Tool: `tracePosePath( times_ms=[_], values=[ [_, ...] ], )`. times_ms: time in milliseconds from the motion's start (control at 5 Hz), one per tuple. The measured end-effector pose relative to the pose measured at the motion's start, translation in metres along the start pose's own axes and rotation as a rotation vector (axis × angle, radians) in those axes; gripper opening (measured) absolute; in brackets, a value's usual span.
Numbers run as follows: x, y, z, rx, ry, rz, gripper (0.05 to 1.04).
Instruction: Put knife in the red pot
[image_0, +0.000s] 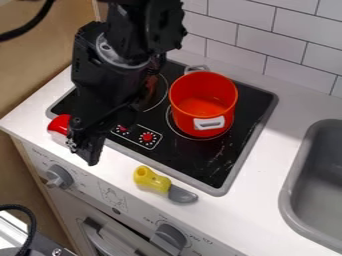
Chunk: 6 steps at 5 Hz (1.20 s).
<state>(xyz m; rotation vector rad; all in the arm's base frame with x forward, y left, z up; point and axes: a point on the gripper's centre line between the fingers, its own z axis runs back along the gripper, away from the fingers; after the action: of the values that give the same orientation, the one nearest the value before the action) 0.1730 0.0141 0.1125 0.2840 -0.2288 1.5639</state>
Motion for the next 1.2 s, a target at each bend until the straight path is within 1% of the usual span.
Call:
tracePosePath(
  times_ms=[200, 400, 600, 800, 1000, 1200],
  values=[
    [-0.008, -0.006, -0.005, -0.048, 0.008, 0.05, 0.999],
    [-0.016, -0.013, -0.011, -0.111, 0.041, 0.076, 0.999],
    [-0.023, -0.023, -0.021, -0.167, 0.062, 0.083, 0.999],
    [-0.027, -0.032, -0.032, -0.171, 0.039, 0.087, 0.999],
    [-0.032, -0.033, -0.043, -0.135, 0.034, 0.079, 0.999],
    [-0.038, -0.037, -0.049, -0.137, 0.035, 0.088, 0.999]
  ],
)
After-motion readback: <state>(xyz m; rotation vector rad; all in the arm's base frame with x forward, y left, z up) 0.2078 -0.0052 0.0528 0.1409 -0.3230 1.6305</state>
